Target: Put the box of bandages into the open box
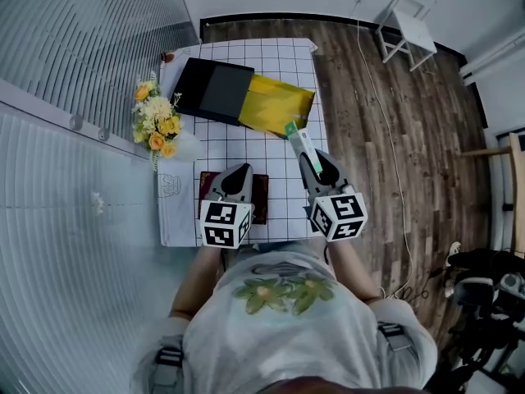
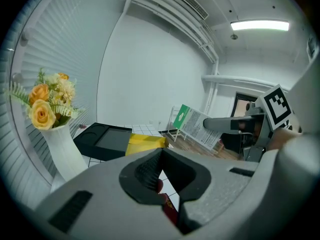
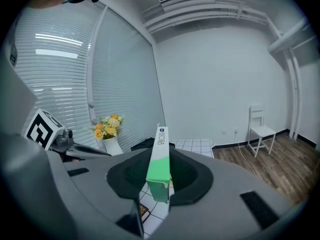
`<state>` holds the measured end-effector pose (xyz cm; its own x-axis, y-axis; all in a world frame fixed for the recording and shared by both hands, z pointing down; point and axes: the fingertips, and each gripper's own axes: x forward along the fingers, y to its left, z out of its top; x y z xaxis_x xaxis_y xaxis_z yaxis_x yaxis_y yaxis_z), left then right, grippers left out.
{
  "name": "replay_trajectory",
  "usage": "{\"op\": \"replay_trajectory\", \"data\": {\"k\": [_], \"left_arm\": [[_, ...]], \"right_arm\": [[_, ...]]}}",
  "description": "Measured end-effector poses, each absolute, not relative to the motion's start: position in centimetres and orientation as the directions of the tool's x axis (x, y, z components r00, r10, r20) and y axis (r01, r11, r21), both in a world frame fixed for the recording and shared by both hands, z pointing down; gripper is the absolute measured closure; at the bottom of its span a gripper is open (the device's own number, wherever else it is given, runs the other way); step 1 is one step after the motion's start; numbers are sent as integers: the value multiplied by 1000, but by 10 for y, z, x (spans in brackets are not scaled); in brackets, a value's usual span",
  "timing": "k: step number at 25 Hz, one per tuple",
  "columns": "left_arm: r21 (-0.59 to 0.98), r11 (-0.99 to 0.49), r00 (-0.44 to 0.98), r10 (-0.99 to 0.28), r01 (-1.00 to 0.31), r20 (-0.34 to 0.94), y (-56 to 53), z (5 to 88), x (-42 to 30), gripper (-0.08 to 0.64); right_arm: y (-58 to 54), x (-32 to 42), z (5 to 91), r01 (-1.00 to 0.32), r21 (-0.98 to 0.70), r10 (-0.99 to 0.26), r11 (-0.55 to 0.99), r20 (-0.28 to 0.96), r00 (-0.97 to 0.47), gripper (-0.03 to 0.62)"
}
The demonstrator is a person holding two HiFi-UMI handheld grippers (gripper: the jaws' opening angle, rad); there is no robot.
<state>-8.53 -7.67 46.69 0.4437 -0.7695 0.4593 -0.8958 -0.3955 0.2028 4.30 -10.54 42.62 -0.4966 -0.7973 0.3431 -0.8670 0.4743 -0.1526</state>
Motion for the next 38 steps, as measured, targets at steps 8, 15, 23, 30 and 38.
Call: {"op": "replay_trajectory", "data": {"k": [8,15,23,30,38], "left_arm": [[204,-393,442,-765,-897,468,-102,465,-83,555],[213,-383,437,-751,-899,495,-122,477,-84,555],[211,-385,437,-736,-898,517,-139,487,-82,555],[221,-388,445,-722,-895,530,-150,493,-80,555],[236,-387,451,-704,-891,548,-161,502,-83,555]], "right_arm": [[-134,43,425,-866,-142,-796,479,345,-497,500],[-160,41,432,-865,-147,-791,480,353,-500,500],[-187,42,439,-863,-148,-790,484,351,-503,500],[-205,44,448,-868,-144,-791,475,362,-493,500],[-222,42,462,-870,-153,-784,468,384,-489,500]]}}
